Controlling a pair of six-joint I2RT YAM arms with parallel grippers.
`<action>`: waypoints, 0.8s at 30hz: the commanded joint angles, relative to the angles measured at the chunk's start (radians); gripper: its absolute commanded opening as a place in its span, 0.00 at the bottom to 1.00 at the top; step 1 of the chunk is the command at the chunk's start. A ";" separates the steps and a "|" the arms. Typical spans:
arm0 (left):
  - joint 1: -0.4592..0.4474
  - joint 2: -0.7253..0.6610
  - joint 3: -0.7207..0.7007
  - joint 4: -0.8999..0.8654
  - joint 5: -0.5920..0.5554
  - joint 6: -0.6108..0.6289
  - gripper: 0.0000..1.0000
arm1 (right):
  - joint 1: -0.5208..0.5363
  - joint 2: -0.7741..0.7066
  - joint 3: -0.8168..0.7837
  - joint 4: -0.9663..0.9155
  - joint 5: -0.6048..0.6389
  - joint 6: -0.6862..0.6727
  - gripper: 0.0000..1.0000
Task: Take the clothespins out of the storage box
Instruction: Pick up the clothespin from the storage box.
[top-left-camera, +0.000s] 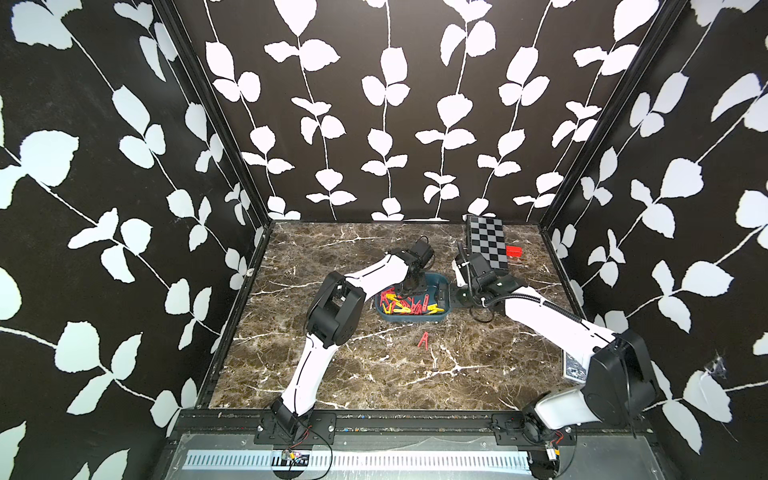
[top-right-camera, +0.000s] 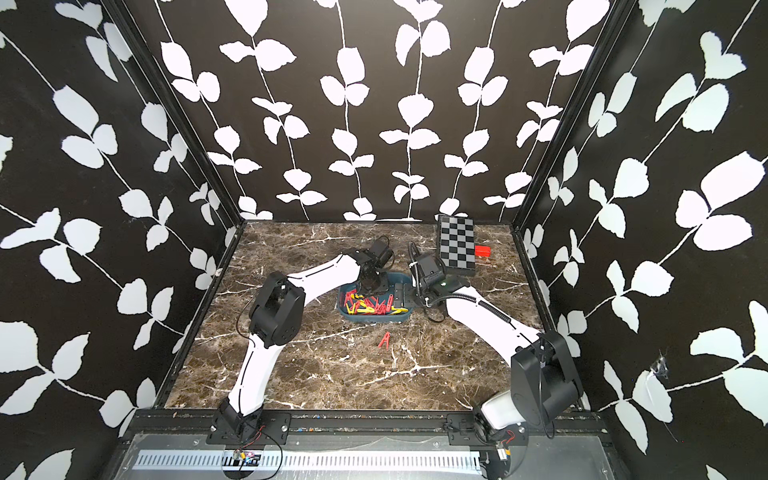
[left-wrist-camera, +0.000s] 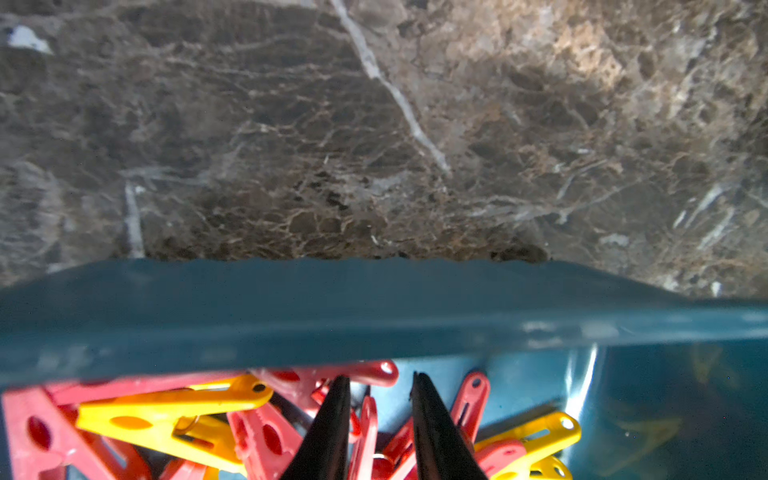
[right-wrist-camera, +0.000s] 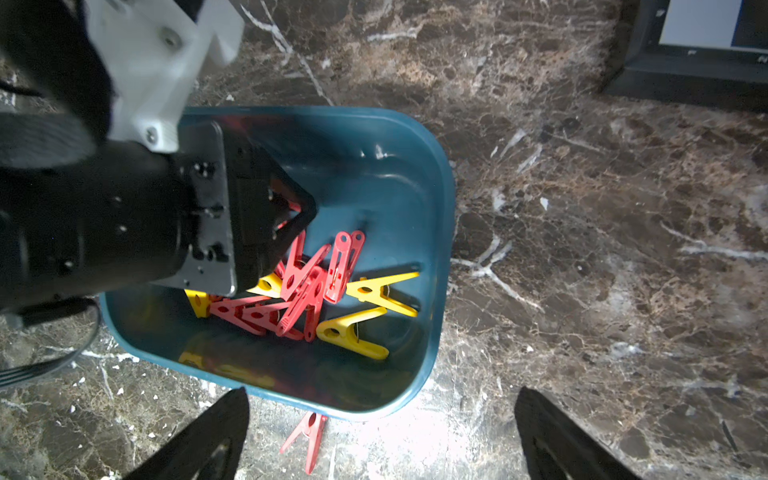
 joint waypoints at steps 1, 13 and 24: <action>-0.006 -0.103 -0.024 -0.047 -0.043 -0.006 0.29 | -0.005 -0.017 -0.006 0.018 -0.010 -0.001 0.99; -0.005 -0.091 -0.092 -0.018 -0.033 -0.027 0.28 | -0.005 -0.006 0.002 0.020 -0.020 -0.001 0.99; -0.005 -0.028 -0.069 -0.041 -0.024 -0.034 0.25 | -0.005 -0.007 0.001 0.016 -0.013 -0.002 0.99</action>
